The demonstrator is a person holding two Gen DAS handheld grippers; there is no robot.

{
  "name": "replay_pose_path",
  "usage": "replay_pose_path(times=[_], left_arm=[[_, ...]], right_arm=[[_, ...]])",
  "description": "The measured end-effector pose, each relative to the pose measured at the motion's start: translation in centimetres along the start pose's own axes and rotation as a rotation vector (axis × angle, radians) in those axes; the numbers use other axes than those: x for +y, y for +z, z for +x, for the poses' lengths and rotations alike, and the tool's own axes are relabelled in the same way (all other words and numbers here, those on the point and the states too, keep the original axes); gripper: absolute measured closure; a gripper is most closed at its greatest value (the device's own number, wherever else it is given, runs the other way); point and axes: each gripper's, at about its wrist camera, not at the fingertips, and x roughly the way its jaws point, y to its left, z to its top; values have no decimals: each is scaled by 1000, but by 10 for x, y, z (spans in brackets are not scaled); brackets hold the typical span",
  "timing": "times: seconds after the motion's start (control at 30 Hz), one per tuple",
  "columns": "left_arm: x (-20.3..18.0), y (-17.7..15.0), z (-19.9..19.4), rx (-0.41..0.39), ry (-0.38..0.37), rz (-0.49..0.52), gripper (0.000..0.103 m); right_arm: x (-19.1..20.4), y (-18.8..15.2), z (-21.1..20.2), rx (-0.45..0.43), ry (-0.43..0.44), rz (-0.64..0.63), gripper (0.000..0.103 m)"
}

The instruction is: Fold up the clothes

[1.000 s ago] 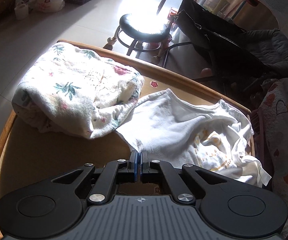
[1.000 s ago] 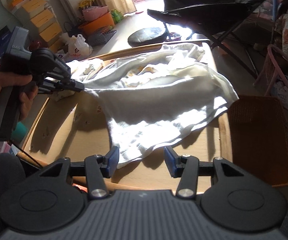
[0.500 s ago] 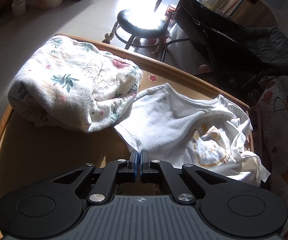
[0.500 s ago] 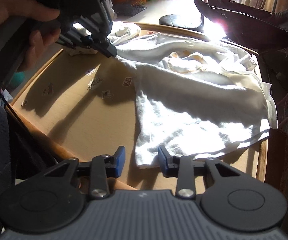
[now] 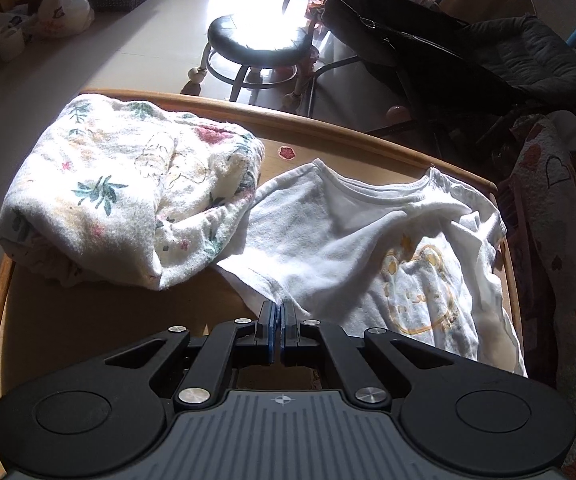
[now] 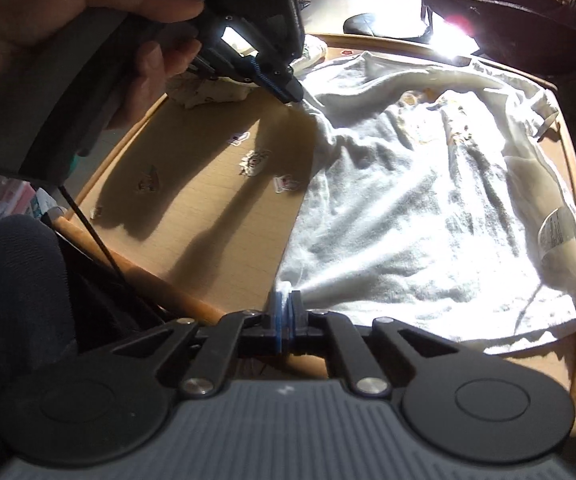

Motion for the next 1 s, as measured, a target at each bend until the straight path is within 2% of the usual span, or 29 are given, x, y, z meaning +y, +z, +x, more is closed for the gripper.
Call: replay_pose_path(times=[0.2, 0.4, 0.53, 0.67, 0.77, 0.87, 0.97, 1.0], left_arm=[[-2, 9, -4, 5, 13, 60, 101], [-1, 17, -9, 7, 44, 135, 101], [-1, 26, -16, -22, 79, 189, 101], [0, 31, -19, -22, 79, 196, 101], [1, 27, -16, -7, 75, 193, 98], [1, 17, -17, -8, 80, 213, 90], [1, 7, -21, -33, 132, 215, 90], [1, 5, -23, -37, 143, 211, 90]], right_arm=[[13, 10, 9, 22, 97, 111, 99], [32, 18, 17, 28, 125, 106, 99], [40, 23, 21, 34, 143, 115, 99], [44, 25, 23, 41, 149, 122, 99], [38, 24, 17, 33, 145, 135, 99], [31, 23, 11, 25, 141, 147, 96], [25, 21, 5, 17, 137, 159, 95], [23, 21, 2, 14, 136, 163, 90]])
